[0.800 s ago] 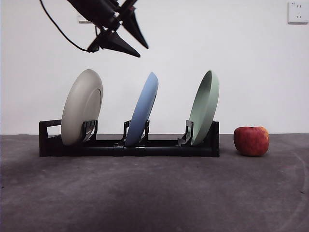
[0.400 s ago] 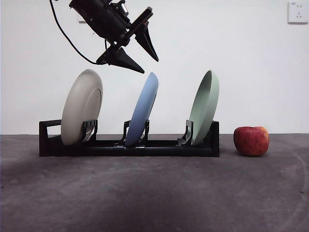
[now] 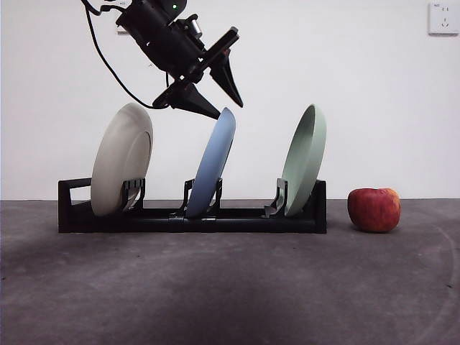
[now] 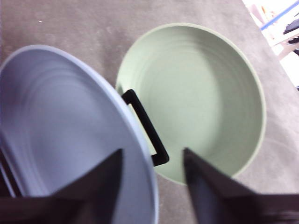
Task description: Take the blue plate from the plate rack,put the plate on the table,take the apple from the table,put the apple in the plate
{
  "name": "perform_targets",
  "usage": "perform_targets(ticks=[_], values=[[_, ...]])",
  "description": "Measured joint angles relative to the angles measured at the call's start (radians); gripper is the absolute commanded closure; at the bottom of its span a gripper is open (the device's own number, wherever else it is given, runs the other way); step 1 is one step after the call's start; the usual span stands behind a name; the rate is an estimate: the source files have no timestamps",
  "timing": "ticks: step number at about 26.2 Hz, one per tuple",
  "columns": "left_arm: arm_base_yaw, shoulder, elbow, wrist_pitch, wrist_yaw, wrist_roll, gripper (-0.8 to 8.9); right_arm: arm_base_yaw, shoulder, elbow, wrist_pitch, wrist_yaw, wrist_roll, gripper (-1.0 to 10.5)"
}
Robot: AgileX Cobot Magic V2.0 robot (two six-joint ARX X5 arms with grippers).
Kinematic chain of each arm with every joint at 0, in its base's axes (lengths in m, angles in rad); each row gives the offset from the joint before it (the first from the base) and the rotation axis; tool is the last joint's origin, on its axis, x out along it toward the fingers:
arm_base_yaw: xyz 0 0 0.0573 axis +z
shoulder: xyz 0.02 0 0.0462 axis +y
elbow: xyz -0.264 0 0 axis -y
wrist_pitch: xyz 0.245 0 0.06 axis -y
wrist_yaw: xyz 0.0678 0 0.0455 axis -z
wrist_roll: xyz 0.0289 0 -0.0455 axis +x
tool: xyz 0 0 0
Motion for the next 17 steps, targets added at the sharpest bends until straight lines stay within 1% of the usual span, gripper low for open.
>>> perform_targets(ticks=[5,6,8,10,14,17], values=[[0.0,0.0,0.0,0.0,-0.005,-0.003,7.38,0.0,0.0,0.0,0.0,0.002,0.0,9.5],[-0.001,0.0,0.0,0.0,-0.007,-0.003,7.61,0.0,0.0,0.0,0.0,0.008,0.0,9.5],[-0.004,0.0,0.0,0.0,-0.013,-0.004,7.64,0.0,0.0,0.0,0.0,0.015,0.0,9.5],[-0.006,0.001,0.0,0.0,-0.017,-0.004,7.95,0.0,0.0,0.0,-0.004,0.016,0.0,9.5],[-0.006,0.002,0.0,0.0,-0.016,-0.011,7.96,0.0,0.0,0.0,-0.018,0.018,0.0,9.5],[-0.003,0.002,0.0,-0.002,0.013,-0.016,7.96,0.0,0.0,0.0,-0.018,0.018,0.0,9.5]])
